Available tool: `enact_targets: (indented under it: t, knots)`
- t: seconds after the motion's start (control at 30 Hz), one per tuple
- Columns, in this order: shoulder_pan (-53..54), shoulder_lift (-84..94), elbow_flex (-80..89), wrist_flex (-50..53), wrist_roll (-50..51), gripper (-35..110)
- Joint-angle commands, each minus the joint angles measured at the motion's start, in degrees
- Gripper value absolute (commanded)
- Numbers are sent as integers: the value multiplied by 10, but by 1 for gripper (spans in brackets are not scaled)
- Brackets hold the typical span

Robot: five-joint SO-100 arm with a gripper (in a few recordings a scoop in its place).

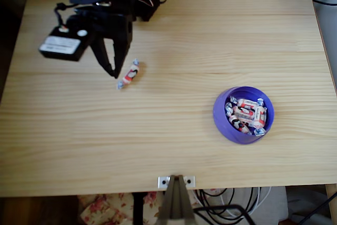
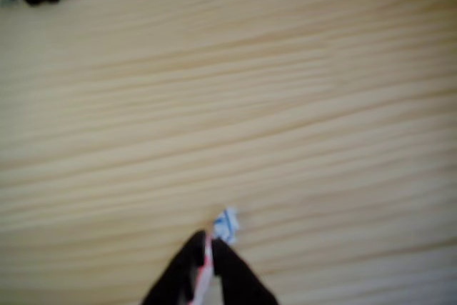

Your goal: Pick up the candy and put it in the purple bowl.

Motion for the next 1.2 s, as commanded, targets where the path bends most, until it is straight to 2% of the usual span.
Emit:
enact_targets:
  t: [0.0,0.1,0.17,0.27,0.33,0.43,0.6,0.73,0.97,1.17]
  knots:
    - [-53,8,-99,5,7,0]
    - [-58,2,-195,85,60,0]
    - [-64,-54,-296,149,54,0]
    - [-59,-243,-512,262,34,0]
    - [-47,-372,-688,373,31,0]
    - [-30,-504,-880,527,85,0]
    - [-114,-473,-860,525,258,0]
    - [-178,-500,-750,479,365,1]
    - [-216,-506,-585,352,414,3]
    - [-183,-533,-527,291,427,5]
